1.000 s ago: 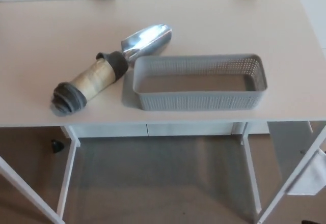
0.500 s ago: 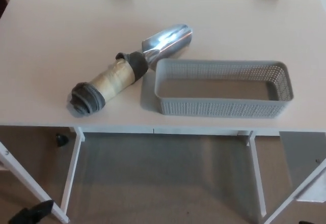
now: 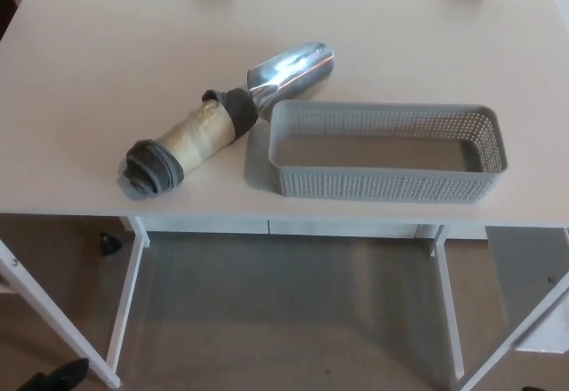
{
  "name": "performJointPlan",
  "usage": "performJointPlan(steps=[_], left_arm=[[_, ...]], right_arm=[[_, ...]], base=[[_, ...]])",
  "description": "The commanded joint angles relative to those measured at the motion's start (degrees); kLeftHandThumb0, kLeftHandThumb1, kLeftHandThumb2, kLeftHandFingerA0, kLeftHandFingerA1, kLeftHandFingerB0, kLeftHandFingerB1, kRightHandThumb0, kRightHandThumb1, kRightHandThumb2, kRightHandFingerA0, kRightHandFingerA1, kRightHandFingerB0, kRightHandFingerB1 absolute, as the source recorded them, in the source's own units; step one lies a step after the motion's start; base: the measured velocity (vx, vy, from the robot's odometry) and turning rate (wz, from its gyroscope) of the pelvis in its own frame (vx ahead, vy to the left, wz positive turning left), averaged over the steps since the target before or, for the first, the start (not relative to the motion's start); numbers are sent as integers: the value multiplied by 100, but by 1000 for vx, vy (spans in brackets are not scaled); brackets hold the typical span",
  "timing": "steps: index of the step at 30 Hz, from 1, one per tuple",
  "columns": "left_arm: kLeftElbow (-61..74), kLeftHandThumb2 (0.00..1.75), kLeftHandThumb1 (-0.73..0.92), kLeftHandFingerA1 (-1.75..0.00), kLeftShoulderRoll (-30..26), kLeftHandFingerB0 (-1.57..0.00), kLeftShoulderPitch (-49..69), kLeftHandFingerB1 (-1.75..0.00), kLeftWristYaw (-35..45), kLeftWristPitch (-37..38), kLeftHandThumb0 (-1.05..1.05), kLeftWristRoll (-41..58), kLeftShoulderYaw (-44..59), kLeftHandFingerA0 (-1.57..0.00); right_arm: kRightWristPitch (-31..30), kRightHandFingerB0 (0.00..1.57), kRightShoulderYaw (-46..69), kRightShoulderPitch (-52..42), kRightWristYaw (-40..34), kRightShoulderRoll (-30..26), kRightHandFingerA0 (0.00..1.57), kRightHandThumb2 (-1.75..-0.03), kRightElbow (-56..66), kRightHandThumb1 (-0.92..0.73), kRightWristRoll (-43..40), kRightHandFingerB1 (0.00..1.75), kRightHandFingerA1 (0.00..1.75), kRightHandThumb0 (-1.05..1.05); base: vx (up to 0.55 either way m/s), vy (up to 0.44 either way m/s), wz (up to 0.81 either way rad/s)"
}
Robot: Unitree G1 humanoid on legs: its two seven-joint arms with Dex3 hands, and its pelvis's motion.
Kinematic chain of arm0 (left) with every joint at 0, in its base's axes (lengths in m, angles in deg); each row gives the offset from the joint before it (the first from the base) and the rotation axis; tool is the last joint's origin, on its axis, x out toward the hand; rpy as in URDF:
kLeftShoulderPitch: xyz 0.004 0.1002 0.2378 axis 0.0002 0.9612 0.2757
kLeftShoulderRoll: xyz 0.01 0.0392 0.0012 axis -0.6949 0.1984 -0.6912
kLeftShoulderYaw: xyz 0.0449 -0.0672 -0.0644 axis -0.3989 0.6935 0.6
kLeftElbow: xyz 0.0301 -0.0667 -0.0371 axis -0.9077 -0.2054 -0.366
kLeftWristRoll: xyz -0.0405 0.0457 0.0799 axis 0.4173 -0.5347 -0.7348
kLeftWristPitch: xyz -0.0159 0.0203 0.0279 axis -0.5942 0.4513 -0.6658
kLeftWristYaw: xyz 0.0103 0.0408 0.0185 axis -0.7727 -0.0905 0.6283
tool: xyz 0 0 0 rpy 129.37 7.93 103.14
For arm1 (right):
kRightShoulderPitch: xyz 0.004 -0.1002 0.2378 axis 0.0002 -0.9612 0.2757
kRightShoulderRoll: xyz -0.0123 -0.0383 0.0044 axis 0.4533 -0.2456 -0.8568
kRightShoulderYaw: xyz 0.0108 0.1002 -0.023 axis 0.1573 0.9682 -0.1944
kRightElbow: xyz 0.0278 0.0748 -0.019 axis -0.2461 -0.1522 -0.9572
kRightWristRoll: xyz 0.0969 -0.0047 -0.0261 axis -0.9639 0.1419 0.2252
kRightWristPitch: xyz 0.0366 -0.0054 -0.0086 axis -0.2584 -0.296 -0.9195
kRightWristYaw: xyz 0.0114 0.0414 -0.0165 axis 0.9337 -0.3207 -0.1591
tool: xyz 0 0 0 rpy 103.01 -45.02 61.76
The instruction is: The robot walks towards a desk on which a shovel is kept on the left hand side and a container is kept on the right hand side. The robot picks up the shovel using its left hand and places it in the container.
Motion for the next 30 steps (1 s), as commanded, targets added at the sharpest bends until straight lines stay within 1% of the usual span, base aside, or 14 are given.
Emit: performJointPlan(steps=[1, 2, 6, 7, 10, 11, 13, 16, 17, 19, 26, 27, 28, 30], left_arm=[[488, 63, 74, -33, -176, -26, 537, -30, -237, 1237, -67, -768, -264, -38], [1257, 85, 60, -43, -181, -21, 909, -40, -161, 1480, -70, -794, -281, -32], [4706, 75, 55, -40, -365, -18, 1655, -37, 378, 1763, -56, 319, -80, -27], [5280, 59, 63, -32, -433, -24, 1458, -29, 349, 1640, -50, 599, 76, -33], [6145, 59, 62, -32, -567, -25, 1022, -30, 171, 1167, -49, 940, 408, -33], [6465, 73, 51, -41, -770, -20, 568, -38, 61, 885, -54, 1184, 665, -27], [6830, 72, 48, -43, -1105, -23, -483, -39, -326, 235, -54, 1407, 1036, -29], [6637, 72, 46, -43, -1329, -25, -1564, -40, -546, -160, -54, 1191, 1185, -30], [6276, 58, 55, -32, -1550, -29, -2525, -30, -625, -691, -50, 986, 1113, -31], [5644, 57, 55, -31, -1643, -28, -3581, -30, -608, -1009, -61, 233, 918, -30], [3997, 57, 54, -31, -1517, -21, -5242, -28, -500, -1360, -67, -1513, 8, -24], [3416, 89, 29, -50, -1404, -6, -5582, -48, -526, -1388, -32, -1772, -244, -6], [3120, 58, 56, -30, -1378, -19, -5748, -28, -539, -1385, -66, -1926, -361, -20], [2580, 58, 56, -30, -1382, -18, -6062, -27, -565, -1427, -67, -2220, -576, -20]], right_arm=[[88, 34, 84, -153, 91, -131, 50, -60, 62, -71, -49, 41, 50, -39], [132, 34, 81, -119, 89, -127, 50, -60, 7, -71, -46, 42, 51, -38], [66, 34, 57, -64, 32, -107, 51, -60, 28, -70, -7, 42, 51, -37], [38, 35, 55, -34, 26, -105, 52, -60, 39, -70, -8, 42, 51, -37], [-1, 35, 38, 24, -19, -122, 53, -60, 79, -70, 49, 42, 52, -37], [35, 35, 24, 28, -23, -135, 53, -60, 92, -70, 77, 42, 53, -37], [-25, 35, 13, -15, -10, -145, 52, -60, 212, -71, 81, 42, 53, -37], [-76, 35, 28, 12, 22, -146, 52, -60, 264, -70, 35, 42, 53, -37], [-17, 35, 44, 66, 63, -171, 51, -60, 125, -69, 11, 42, 51, -41], [-137, 36, 7, 111, -34, -187, 52, -61, 160, -70, 127, 42, 51, -39], [-113, 34, 26, 180, 20, -167, 52, -60, 115, -70, 47, 41, 52, -36], [-51, 35, 6, 194, -1, -186, 52, -60, 81, -70, 102, 42, 53, -37], [-26, 35, -7, 201, -9, -194, 52, -60, 74, -71, 129, 42, 52, -37], [-38, 36, -33, 216, -43, -203, 53, -60, 98, -71, 187, 42, 52, -37]], base=[[0, 0, 0], [0, 0, 0], [0, 0, 0], [0, 0, 0], [0, 0, 0], [0, 0, 0], [0, 0, 0], [0, 0, 0], [0, 0, 0], [0, 0, 0], [0, 0, 0], [0, 0, 0], [0, 0, 0], [0, 0, 0]])
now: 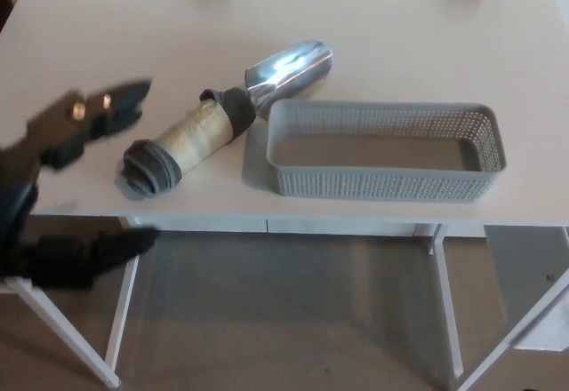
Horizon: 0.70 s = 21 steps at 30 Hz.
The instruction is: The robot walks towards a desk on which a shovel is kept on the left hand side and a container is kept on the right hand side. The robot picks up the shovel using its left hand and places it in the container.
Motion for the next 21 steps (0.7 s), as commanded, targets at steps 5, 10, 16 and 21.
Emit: performJointPlan(steps=[5, 10, 16, 21], left_arm=[[-2659, 58, 57, -30, -508, -18, -4180, -27, -738, -1299, -73, -2737, -1415, -20], [-3812, 58, 55, -32, -347, -17, -4721, -27, -1025, -1507, -70, -3324, -2095, -21], [-5166, 87, 23, -49, -86, 0, -5208, -46, -1370, -1821, -37, -3708, -2859, -1], [-5821, 85, 21, -50, 103, 0, -5406, -47, -1607, -2093, -36, -3690, -3152, -1]], right_arm=[[-95, 36, -72, 233, -119, -221, 53, -61, 176, -70, 306, 42, 52, -38], [-125, 36, -75, 222, -69, -222, 52, -61, 261, -70, 270, 42, 51, -36], [-58, 36, -85, 239, -23, -221, 54, -61, 237, -70, 234, 42, 53, -37], [-26, 37, -140, 306, -100, -224, 55, -61, 189, -70, 336, 42, 53, -37]], base=[[0, 0, 0], [0, 0, 0], [0, 0, 0], [0, 0, 0]])
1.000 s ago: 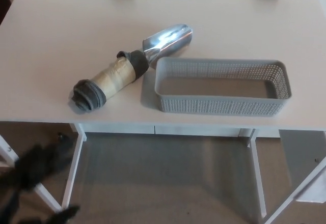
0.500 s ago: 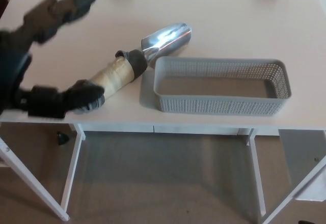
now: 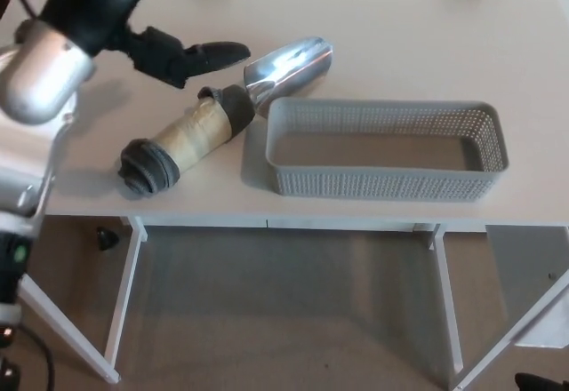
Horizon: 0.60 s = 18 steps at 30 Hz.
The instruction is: The robot walks towards a desk on which a shovel is kept on the left hand side and a container is kept on the right hand side. The robot picks up the shovel using its left hand and places it in the container.
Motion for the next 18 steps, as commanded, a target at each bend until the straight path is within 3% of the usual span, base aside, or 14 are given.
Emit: performJointPlan(steps=[1, 2, 18], left_arm=[[-2554, 83, 48, -37, 190, -15, -1256, -37, -1135, -1611, -75, -2132, -1335, -1], [-2667, 80, 46, -35, 220, -11, -1282, -29, -1109, -1661, -76, -2097, -1382, -5], [-4116, 79, 43, -26, 324, -8, -1472, -24, -1430, -1758, -69, -1907, -1823, -6]], right_arm=[[25, 37, -62, 63, -80, -206, 54, -61, 188, -69, 265, 43, 54, -36], [6, 37, -42, 70, -65, -179, 54, -61, 184, -69, 204, 43, 53, -36], [-135, 37, -63, 93, -102, -247, 55, -60, 364, -69, 303, 42, 52, -37]], base=[[0, 0, 0], [0, 0, 0], [0, 0, 0]])
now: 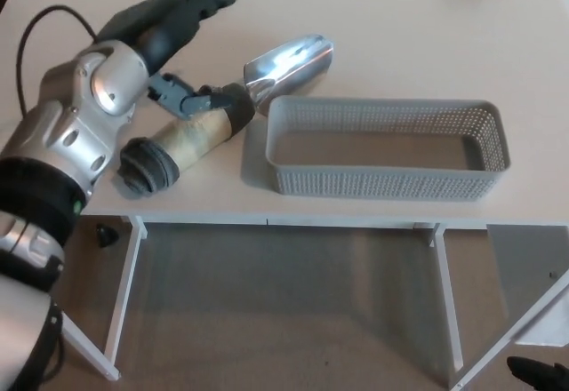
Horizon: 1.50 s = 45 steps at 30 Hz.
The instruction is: The robot walks towards a desk on which a shovel is kept on the left hand side and a container is kept on the right hand side. The robot picks up the shovel using its left hand and places it in the container.
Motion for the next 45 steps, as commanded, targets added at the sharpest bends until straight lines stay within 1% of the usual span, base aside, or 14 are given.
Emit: performJointPlan(steps=[1, 16, 17, 18, 21, 24, 25, 32, 33, 34, 38, 42, 43, 45], left_arm=[[-655, 79, 43, -28, 103, -8, -196, -25, -762, -681, -69, -590, -180, -6], [-1019, 62, 47, -33, 577, -11, -1, -22, -1025, -723, -76, -687, -227, -10], [-1114, 82, 45, -39, 646, -10, 6, -26, -1089, -660, -71, -674, -216, -5], [-1163, 57, 54, -30, 686, -7, -3, -23, -1077, -646, -74, -687, -235, -11], [-1266, 84, 44, -39, 831, -5, -66, -23, -1020, -691, -71, -672, -241, -4], [-1346, 84, 46, -40, 902, -1, -111, -20, -1024, -683, -74, -665, -229, -4], [-1406, 57, 55, -30, 931, -6, -126, -22, -1027, -673, -74, -670, -232, -14], [-1644, 80, 46, -42, 1034, -5, -78, -24, -1101, -719, -76, -593, -123, -13], [-1665, 86, 22, -49, 1026, 0, -60, -49, -1107, -683, -36, -529, -47, -1], [-1694, 80, 44, -43, 1020, -5, -35, -24, -1070, -686, -74, -484, 13, -13], [-1770, 57, 53, -35, 1003, -5, 105, -22, -1044, -596, -75, -424, 180, -20], [-1805, 79, 44, -43, 998, -5, 265, -20, -939, -526, -74, -355, 330, -11], [-1817, 56, 52, -34, 1001, -5, 311, -21, -932, -499, -71, -315, 381, -16], [-1840, 77, 44, -43, 1026, -6, 386, -21, -927, -498, -74, -237, 491, -12]], right_arm=[[-9, 37, 24, -25, -93, -153, 54, -61, 90, -69, 155, 42, 52, -37], [-138, 36, -5, -11, -108, -160, 54, -61, 188, -69, 235, 41, 51, -38], [-158, 36, 1, -5, -104, -147, 54, -61, 208, -69, 221, 41, 51, -37], [-136, 37, 2, -11, -108, -146, 55, -60, 213, -69, 228, 42, 51, -37], [-213, 36, 8, -38, -100, -146, 54, -61, 310, -69, 233, 41, 51, -39], [-234, 35, 23, -19, -88, -119, 53, -61, 329, -69, 195, 42, 52, -38], [-212, 36, 25, -11, -85, -120, 53, -61, 309, -69, 193, 42, 52, -39], [-56, 38, 18, -60, -67, -134, 54, -60, 324, -69, 198, 43, 53, -39], [-72, 37, 17, -33, -64, -134, 54, -60, 319, -69, 196, 43, 52, -39], [-153, 36, -5, -2, -60, -160, 54, -61, 322, -70, 236, 42, 51, -39], [-208, 37, -21, 34, -84, -154, 55, -60, 354, -69, 267, 41, 52, -39], [-141, 38, -62, 45, -93, -187, 55, -60, 334, -70, 332, 42, 51, -40], [-148, 37, -78, 51, -108, -188, 54, -60, 341, -70, 357, 42, 51, -40], [-236, 37, -83, 23, -98, -177, 54, -60, 441, -70, 339, 41, 50, -40]], base=[[0, 0, 0], [0, 0, 0], [0, 0, 0], [0, 0, 0], [0, 0, 0], [0, 0, 0], [0, 0, 0], [0, 0, 0], [0, 0, 0], [0, 0, 0], [0, 0, 0], [0, 0, 0], [0, 0, 0], [0, 0, 0]])
